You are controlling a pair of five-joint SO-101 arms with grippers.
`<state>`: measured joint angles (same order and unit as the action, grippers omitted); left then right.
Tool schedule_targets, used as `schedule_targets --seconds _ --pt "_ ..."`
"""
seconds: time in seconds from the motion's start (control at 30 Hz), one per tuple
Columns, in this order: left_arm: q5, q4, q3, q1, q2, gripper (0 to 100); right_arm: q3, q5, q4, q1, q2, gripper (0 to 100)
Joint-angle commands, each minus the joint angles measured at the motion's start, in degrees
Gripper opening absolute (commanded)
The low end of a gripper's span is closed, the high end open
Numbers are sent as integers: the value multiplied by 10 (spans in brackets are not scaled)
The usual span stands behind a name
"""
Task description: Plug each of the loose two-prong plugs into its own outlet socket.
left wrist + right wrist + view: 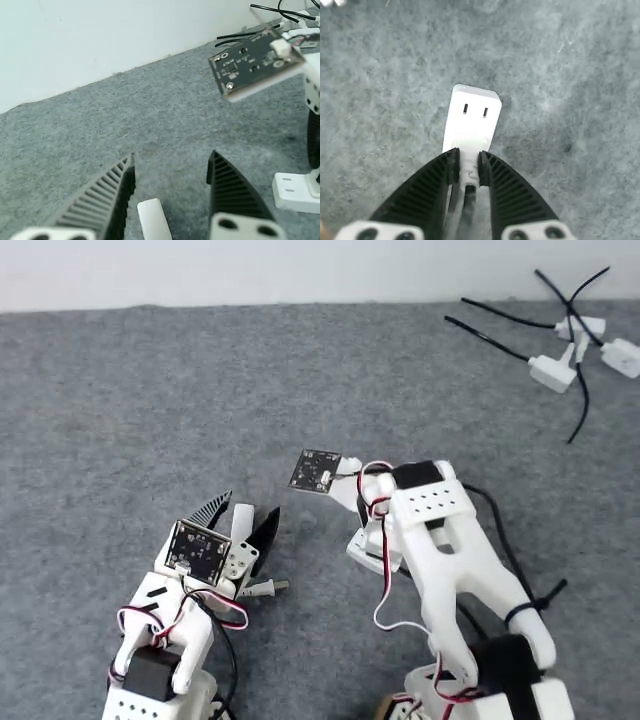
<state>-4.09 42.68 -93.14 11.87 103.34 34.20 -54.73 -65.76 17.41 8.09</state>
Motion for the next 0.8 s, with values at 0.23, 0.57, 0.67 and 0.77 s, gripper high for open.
schedule_targets --seconds 0.23,0.57,0.67,0.77 --pt "-5 -16 4 2 8 235 36 5 30 0 -12 13" --pt "-5 -16 3 2 8 235 38 14 26 0 -12 220" --pt "-5 -16 3 2 8 235 39 12 26 0 -13 202" --pt "-5 -16 3 2 8 235 55 11 32 0 -13 201"
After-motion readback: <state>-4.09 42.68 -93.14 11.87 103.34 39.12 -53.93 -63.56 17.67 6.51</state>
